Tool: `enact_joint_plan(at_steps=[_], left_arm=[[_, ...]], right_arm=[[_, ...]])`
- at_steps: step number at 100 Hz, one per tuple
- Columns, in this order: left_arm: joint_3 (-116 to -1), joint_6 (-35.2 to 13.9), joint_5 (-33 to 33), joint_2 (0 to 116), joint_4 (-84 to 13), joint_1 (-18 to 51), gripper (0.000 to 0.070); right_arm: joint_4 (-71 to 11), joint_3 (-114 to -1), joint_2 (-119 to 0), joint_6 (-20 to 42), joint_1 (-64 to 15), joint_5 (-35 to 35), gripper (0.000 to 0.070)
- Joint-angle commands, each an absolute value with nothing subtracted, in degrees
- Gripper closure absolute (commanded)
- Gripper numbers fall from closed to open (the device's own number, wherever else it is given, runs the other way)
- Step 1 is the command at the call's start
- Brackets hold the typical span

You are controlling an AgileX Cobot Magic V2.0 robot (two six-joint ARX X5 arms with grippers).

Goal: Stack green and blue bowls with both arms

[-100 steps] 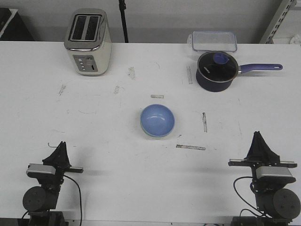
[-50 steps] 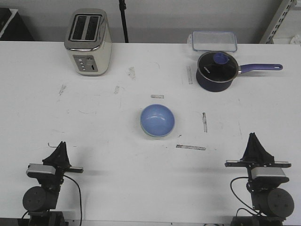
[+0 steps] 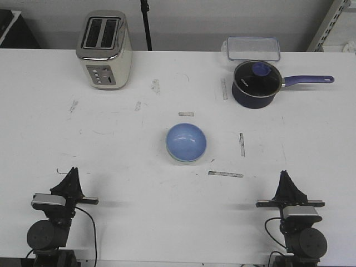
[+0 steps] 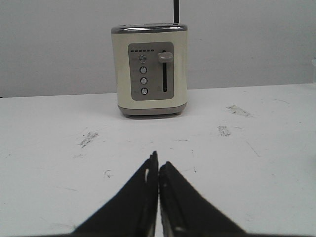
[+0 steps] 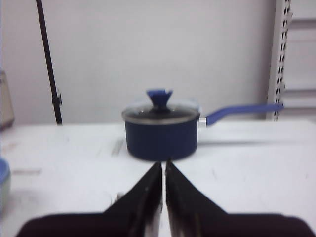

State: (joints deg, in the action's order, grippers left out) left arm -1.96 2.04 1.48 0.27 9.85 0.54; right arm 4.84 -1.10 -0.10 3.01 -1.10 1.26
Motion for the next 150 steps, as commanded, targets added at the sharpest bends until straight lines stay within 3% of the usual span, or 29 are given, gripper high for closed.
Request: enact_joint_plan(at_steps=[1,150], left_arm=[[-0.67,1.91,1.43,0.19,10.55,0.56,0.0698],[-0.67,1.91,1.45,0.19,10.55,0.56,0.0698]], right_arm=[[4.16,-0.69,-0.08,3.6,-1.06,1.76,0.0697],[3.97,-0.71,-0.08,3.57,-1.06,1.52,0.0697]])
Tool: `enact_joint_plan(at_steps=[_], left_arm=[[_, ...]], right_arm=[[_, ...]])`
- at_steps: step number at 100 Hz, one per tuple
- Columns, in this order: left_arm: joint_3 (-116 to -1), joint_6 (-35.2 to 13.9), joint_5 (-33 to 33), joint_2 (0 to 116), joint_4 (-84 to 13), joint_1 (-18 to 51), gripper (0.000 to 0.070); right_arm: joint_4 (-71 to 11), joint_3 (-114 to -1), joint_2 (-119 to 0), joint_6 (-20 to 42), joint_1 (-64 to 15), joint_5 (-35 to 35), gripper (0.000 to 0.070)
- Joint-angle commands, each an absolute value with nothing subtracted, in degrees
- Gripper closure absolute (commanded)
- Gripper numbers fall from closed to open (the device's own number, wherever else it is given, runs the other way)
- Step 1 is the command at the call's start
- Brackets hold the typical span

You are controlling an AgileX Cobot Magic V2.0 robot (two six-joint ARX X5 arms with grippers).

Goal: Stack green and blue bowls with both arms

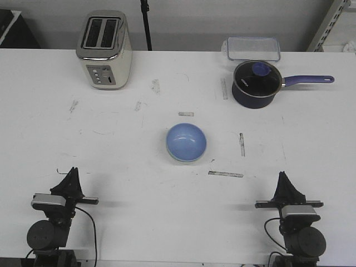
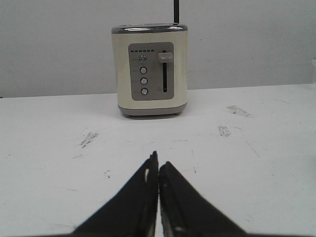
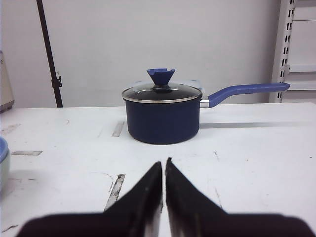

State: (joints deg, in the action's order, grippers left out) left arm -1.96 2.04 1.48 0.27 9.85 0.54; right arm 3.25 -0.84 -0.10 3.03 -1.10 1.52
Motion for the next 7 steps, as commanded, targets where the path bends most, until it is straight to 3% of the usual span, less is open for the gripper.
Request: enact_joint_plan(at_steps=[1,7], left_arm=[[-0.67,1.91,1.45,0.19,10.55,0.56,0.0698],[-0.67,1.91,1.43,0.19,10.55,0.56,0.0698]], right_arm=[[3.97,-0.71,-0.08,3.57,-1.06,1.52,0.0697],[3.97,-0.71,-0.08,3.57,-1.06,1.52,0.0697]])
